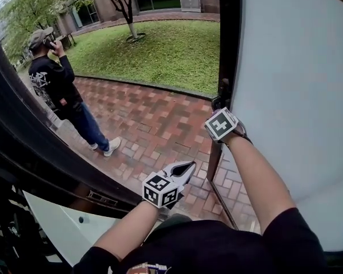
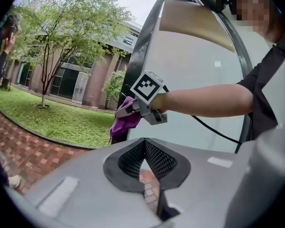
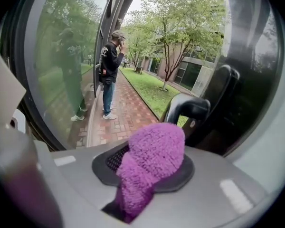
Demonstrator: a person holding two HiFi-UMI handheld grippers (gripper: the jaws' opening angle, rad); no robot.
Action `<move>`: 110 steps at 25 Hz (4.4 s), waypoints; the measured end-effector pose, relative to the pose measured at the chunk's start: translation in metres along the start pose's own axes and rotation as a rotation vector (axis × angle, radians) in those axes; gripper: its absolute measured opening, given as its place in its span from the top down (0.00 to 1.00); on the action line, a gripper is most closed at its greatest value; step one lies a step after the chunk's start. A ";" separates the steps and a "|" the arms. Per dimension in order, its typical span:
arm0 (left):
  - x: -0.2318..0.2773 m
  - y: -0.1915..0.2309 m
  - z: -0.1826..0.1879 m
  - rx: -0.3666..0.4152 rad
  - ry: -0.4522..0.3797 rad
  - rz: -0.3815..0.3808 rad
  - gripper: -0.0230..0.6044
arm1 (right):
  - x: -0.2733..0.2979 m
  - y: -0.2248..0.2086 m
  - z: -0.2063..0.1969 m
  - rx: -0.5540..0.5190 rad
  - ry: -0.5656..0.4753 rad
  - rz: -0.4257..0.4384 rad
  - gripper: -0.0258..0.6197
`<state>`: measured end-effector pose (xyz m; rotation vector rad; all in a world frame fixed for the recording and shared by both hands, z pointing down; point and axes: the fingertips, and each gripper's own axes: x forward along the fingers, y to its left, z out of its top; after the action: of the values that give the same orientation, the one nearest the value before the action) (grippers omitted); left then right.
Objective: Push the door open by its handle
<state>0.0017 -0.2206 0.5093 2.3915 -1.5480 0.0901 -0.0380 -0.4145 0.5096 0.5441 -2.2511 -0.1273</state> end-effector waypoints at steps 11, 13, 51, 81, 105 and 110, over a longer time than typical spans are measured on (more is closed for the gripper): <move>0.215 0.093 0.017 0.005 0.041 -0.150 0.96 | -0.002 -0.113 -0.040 0.139 -0.033 -0.011 0.76; 0.251 0.120 0.023 0.007 0.055 -0.196 0.96 | -0.006 -0.133 -0.049 0.178 -0.061 0.002 0.73; 0.476 0.266 0.104 0.132 0.109 -0.541 0.96 | -0.085 -0.362 -0.171 0.277 0.561 -0.511 0.58; 0.407 0.342 0.102 0.034 0.034 -0.382 0.96 | 0.177 -0.261 -0.056 0.555 -0.578 0.179 0.96; 0.340 0.260 0.064 -0.058 0.006 -0.145 0.96 | 0.166 -0.194 -0.113 0.314 -0.454 0.424 0.96; 0.297 0.248 0.067 -0.066 0.005 -0.058 0.96 | 0.147 -0.159 -0.117 0.299 -0.434 0.515 0.96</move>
<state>-0.1035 -0.5957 0.5589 2.3809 -1.4553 0.0319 0.0158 -0.6103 0.6487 0.0694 -2.7814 0.3928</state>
